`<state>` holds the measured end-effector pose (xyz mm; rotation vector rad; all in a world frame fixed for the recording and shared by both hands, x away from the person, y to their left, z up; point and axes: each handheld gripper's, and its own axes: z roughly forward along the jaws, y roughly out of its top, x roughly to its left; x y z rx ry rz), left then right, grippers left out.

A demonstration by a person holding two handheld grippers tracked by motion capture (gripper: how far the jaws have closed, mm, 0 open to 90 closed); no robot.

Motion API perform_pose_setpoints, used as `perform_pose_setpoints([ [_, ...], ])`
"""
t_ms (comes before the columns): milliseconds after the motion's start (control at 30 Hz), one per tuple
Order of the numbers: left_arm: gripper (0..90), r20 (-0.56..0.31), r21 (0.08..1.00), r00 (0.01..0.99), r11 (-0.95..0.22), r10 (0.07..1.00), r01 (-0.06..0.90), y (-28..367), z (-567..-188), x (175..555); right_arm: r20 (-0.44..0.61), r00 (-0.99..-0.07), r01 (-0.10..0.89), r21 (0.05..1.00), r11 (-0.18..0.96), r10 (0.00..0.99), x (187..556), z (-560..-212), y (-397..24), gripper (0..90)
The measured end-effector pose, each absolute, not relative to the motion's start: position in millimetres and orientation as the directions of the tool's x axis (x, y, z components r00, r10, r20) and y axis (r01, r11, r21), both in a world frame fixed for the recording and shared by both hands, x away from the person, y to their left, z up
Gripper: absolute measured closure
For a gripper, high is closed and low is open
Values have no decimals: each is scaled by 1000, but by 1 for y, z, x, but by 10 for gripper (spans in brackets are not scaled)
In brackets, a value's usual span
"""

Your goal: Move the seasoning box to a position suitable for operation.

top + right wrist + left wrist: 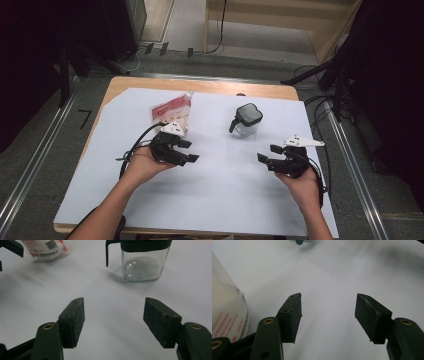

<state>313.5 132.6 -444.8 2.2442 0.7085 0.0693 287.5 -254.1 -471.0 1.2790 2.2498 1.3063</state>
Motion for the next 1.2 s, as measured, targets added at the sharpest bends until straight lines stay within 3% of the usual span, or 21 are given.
perform_pose_setpoints([
  [500, 365, -208, 677, 835, -541, 509, 498, 136, -446, 315, 220, -568, 615, 754, 230, 793, 289, -476, -254, 348],
  [1200, 366, -247, 683, 835, -523, 492, 510, 140, -447, 314, 196, -582, 605, 753, 259, 789, 289, -478, -250, 341],
])
